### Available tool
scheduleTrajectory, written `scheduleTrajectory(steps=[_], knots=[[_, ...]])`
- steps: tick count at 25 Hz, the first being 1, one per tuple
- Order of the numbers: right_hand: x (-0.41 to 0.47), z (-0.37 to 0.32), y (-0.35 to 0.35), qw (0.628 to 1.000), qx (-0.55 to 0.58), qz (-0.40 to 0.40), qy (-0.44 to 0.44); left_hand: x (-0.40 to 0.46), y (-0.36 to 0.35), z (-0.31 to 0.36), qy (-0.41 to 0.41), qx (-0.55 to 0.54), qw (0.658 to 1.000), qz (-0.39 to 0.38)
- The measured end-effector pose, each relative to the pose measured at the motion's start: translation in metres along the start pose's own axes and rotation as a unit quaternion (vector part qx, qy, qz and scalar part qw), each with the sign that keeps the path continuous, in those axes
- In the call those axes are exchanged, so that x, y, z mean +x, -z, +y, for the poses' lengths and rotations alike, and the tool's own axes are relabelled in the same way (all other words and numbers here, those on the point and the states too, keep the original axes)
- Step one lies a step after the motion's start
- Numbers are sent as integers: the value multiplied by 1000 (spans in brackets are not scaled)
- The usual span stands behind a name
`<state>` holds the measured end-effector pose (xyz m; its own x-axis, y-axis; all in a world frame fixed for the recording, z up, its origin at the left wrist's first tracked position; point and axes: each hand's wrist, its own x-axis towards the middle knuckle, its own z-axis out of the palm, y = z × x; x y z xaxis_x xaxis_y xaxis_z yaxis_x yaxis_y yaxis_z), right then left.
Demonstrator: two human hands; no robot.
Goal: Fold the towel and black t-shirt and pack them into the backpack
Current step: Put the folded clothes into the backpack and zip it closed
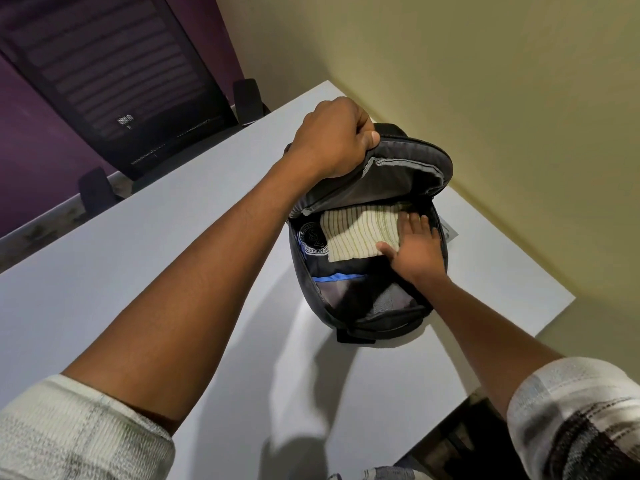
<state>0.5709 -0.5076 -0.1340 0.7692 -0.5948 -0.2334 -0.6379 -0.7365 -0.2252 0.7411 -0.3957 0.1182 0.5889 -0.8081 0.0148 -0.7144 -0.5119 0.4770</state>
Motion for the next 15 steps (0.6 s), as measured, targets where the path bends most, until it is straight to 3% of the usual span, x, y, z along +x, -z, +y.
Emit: scheduleTrajectory(steps=[3, 7, 10, 12, 15], knots=[[9, 21, -4, 998, 49, -25, 16, -1, -3, -2, -3, 3, 1000, -9], [5, 8, 5, 1000, 10, -6, 12, 2, -1, 2, -36, 14, 999, -22], [-16, -30, -2, 990, -40, 32, 130, 3, 2, -1, -55, 18, 998, -36], [-17, -55, -12, 982, -67, -11, 176, 2, 2, -4, -60, 14, 997, -47], [3, -81, -8, 978, -97, -92, 161, 2, 5, -3, -69, 17, 996, -61]])
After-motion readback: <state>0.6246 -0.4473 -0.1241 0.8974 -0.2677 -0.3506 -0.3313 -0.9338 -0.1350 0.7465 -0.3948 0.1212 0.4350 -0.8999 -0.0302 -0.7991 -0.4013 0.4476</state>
